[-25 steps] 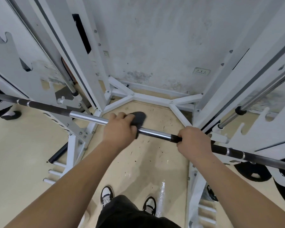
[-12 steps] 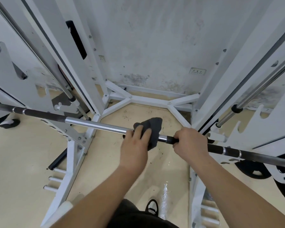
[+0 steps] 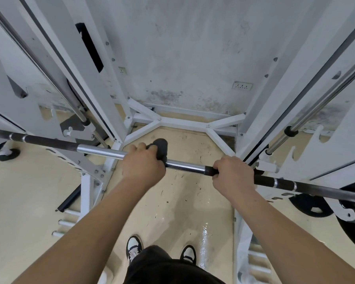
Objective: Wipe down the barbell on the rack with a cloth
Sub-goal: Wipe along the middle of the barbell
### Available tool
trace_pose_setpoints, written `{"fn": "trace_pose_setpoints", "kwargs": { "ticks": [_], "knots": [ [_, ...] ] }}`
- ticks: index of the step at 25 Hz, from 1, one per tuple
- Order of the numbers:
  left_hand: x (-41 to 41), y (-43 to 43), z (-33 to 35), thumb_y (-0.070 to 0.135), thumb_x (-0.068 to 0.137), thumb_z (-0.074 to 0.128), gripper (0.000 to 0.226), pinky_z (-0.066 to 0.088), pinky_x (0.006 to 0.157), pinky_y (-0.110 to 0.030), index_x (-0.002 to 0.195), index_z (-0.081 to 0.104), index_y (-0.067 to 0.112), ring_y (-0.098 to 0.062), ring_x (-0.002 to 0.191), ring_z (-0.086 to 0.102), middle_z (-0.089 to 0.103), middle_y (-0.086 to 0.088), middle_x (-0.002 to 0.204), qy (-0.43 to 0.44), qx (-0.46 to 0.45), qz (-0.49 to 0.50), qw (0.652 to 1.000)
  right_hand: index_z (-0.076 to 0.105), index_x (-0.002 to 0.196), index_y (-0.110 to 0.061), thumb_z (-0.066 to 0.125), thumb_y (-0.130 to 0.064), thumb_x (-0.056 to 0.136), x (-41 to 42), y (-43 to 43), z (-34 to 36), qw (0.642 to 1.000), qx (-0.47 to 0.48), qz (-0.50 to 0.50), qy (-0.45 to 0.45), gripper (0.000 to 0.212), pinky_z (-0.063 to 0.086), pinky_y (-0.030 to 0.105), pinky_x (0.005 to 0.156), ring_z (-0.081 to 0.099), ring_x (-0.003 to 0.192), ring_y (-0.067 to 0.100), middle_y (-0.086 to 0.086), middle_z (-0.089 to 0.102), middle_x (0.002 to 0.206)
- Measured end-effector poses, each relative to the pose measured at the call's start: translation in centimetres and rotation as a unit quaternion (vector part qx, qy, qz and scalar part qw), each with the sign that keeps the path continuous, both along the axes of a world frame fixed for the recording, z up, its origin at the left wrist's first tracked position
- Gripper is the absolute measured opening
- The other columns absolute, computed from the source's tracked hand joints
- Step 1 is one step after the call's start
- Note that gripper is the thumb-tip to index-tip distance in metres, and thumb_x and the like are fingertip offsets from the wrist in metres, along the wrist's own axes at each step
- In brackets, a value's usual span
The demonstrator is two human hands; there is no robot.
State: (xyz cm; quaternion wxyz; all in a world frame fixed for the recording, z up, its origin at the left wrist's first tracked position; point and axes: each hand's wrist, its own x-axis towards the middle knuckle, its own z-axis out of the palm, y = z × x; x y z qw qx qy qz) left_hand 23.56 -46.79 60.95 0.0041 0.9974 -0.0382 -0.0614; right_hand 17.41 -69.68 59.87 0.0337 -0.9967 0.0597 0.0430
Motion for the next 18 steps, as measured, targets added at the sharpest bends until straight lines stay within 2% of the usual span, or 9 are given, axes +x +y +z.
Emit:
{"fn": "trace_pose_setpoints", "kwargs": {
  "ticks": [2,5,7,10,13,16,18],
  "knots": [
    [-0.3,-3.2,0.2,0.036,0.089,0.047,0.036,0.047,0.086,-0.041,0.119,0.059,0.02,-0.031,0.109,0.048,0.06,-0.006,0.113,0.02,-0.015,-0.049,0.998,0.072,0.09,-0.024,0.061,-0.016,0.086,0.1,0.1,0.1,1.0,0.0,-0.002,0.006,0.014,0.019,0.025,0.049,0.047,0.074,0.015,-0.006,0.054,0.082],
    [-2.9,-8.2,-0.4,0.037,0.084,0.054,0.037,0.047,0.085,-0.038,0.117,0.061,0.024,-0.03,0.107,0.048,0.061,-0.003,0.109,0.069,-0.134,-0.179,0.972,0.066,0.081,-0.024,0.063,-0.019,0.082,0.3,0.1,0.3,1.0,0.0,-0.015,0.002,0.006,0.021,0.026,0.049,0.046,0.074,0.017,-0.006,0.052,0.079],
    [-2.0,-7.9,-0.2,0.04,0.082,0.054,0.038,0.048,0.085,-0.037,0.118,0.062,0.028,-0.029,0.106,0.05,0.061,-0.001,0.108,0.094,-0.164,-0.219,0.957,0.067,0.08,-0.024,0.063,-0.019,0.083,0.3,0.1,0.3,1.0,0.004,-0.025,-0.002,0.007,0.022,0.026,0.049,0.046,0.074,0.018,-0.006,0.051,0.077],
    [0.7,-3.2,-0.6,0.04,0.081,0.05,0.036,0.05,0.085,-0.038,0.113,0.064,0.03,-0.027,0.105,0.052,0.062,0.0,0.102,0.081,-0.127,-0.146,0.978,0.074,0.091,-0.027,0.061,-0.018,0.085,0.2,0.1,-0.1,1.0,0.008,-0.026,0.009,0.017,0.026,0.026,0.05,0.049,0.077,0.016,-0.007,0.054,0.081],
    [0.7,0.5,-2.2,0.036,0.084,0.051,0.035,0.051,0.076,-0.038,0.113,0.065,0.023,-0.027,0.103,0.05,0.061,-0.001,0.104,-0.025,-0.097,-0.037,0.994,0.076,0.098,-0.029,0.06,-0.015,0.084,0.2,0.1,-0.3,0.999,0.027,-0.039,0.014,0.026,0.032,0.026,0.053,0.052,0.083,0.015,-0.008,0.058,0.086],
    [-2.3,-0.7,-3.6,0.033,0.08,0.056,0.043,0.052,0.07,-0.037,0.12,0.066,0.02,-0.03,0.102,0.052,0.061,-0.007,0.116,-0.078,-0.143,-0.086,0.983,0.078,0.104,-0.031,0.066,-0.016,0.083,0.2,0.2,0.3,0.993,0.08,-0.081,0.024,0.029,0.045,0.029,0.061,0.056,0.087,0.016,-0.008,0.062,0.089],
    [-3.6,-1.5,-3.6,0.029,0.078,0.057,0.048,0.055,0.072,-0.037,0.124,0.066,0.02,-0.03,0.104,0.055,0.058,-0.009,0.123,-0.064,-0.202,-0.164,0.963,0.078,0.101,-0.03,0.072,-0.022,0.084,0.5,0.5,1.0,0.988,0.101,-0.104,0.06,0.02,0.055,0.032,0.063,0.061,0.078,0.015,-0.006,0.064,0.082]
  ]
}}
